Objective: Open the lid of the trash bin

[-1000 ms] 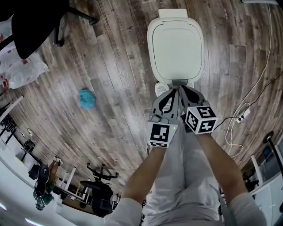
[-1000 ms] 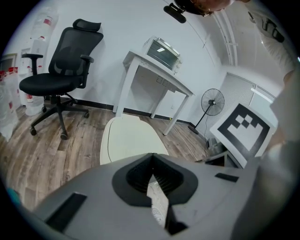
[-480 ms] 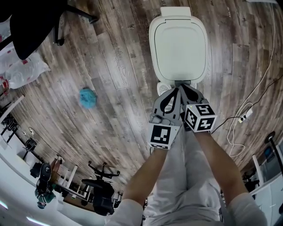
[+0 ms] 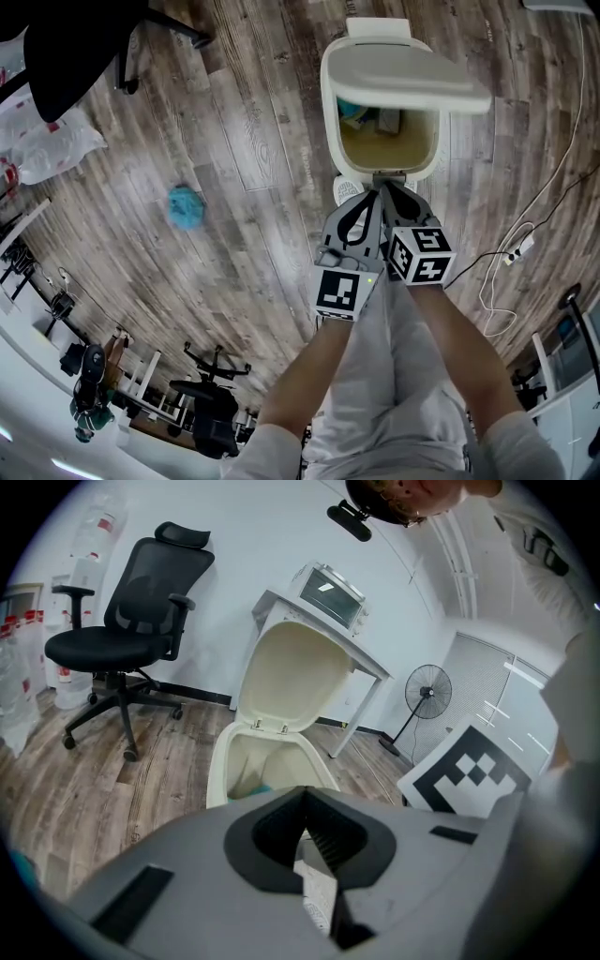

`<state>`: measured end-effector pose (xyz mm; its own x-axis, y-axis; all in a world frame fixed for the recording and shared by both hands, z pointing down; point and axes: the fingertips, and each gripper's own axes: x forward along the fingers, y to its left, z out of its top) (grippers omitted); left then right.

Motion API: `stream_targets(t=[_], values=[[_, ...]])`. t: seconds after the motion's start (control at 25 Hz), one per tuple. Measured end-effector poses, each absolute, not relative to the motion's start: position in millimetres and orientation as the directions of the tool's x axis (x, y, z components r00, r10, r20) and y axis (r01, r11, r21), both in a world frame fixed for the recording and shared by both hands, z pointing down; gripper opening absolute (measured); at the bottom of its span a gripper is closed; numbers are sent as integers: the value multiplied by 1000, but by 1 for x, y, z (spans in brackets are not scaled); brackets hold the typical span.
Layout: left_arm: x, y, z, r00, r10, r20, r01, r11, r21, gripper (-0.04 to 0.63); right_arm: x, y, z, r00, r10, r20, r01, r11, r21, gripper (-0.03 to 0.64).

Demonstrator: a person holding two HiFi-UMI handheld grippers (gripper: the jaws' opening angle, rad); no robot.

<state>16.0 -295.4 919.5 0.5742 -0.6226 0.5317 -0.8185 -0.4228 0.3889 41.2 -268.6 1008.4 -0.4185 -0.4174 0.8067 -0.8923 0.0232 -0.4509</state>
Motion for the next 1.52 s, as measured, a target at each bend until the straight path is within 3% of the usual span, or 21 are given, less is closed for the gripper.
stream_targets(t=[0.56, 0.92, 1.52], values=[[6, -304, 890, 581, -625, 521, -814, -451, 367, -3, 50, -271, 963, -436, -482, 760, -866, -4, -500, 15], [-5, -327, 750, 628, -628, 460, -776, -549, 309, -3, 108, -326, 780, -332, -658, 676, -898, 0, -441, 15], [-53, -346, 442, 664, -729, 166, -746, -633, 206, -3, 148, -334, 427, -272, -904, 329, -930, 159, -331, 17]])
